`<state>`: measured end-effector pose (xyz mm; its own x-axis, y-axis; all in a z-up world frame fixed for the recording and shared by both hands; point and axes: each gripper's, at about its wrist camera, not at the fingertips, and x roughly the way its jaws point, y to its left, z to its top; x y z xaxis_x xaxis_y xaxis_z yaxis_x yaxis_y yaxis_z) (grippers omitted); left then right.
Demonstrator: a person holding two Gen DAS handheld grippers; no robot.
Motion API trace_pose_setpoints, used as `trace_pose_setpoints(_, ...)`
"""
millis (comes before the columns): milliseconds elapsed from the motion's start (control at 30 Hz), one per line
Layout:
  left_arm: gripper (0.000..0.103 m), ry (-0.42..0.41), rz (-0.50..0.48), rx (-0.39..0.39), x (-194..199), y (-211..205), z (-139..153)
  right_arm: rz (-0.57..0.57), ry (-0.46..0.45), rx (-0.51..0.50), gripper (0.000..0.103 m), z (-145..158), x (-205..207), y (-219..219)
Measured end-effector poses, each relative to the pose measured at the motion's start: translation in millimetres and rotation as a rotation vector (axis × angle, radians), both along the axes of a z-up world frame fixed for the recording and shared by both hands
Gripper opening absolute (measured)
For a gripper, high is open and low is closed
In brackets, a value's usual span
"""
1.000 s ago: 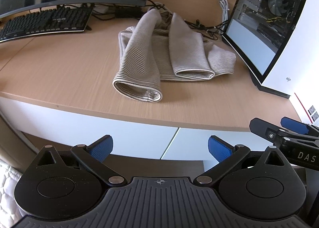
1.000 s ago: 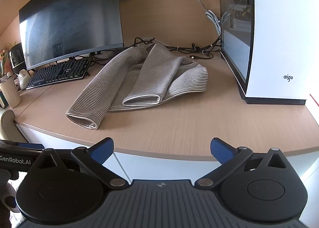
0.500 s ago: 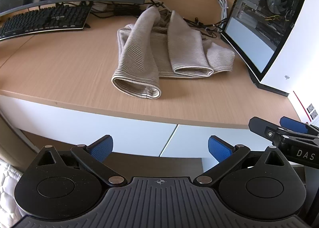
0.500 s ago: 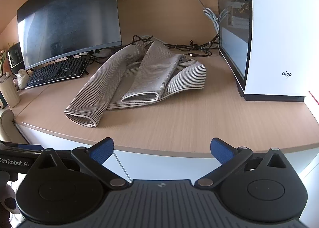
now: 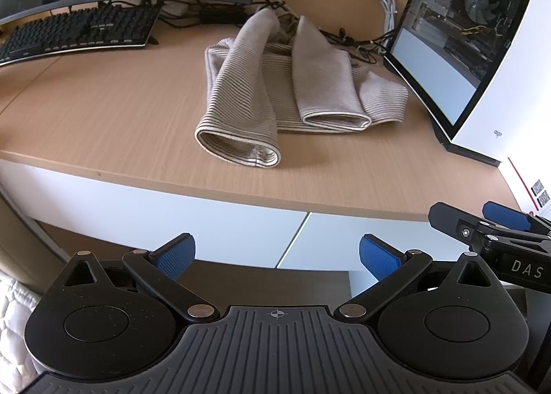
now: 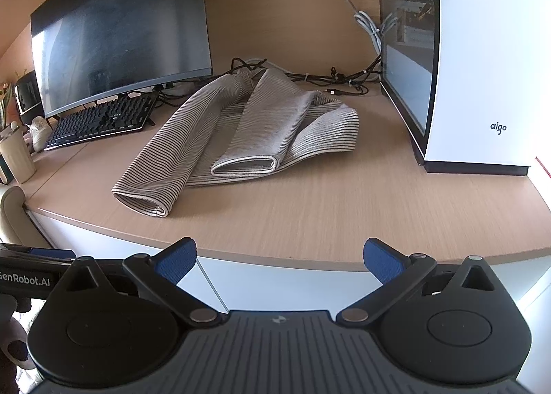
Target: Fold clothes
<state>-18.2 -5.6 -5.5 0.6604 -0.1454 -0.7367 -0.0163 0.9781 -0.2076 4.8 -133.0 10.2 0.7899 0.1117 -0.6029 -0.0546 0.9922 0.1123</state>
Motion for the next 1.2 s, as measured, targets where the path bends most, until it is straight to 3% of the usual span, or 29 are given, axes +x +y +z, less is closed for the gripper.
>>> trace_pose_setpoints(867, 0.103, 0.013, -0.008, 0.023, 13, -8, -1, -0.009, 0.018, 0.03, 0.103, -4, 12, -10)
trace_pose_setpoints(1200, 0.103, 0.07, -0.005, 0.02, 35, 4, -1, -0.049, 0.078, 0.087, 0.103, -16, 31, -12)
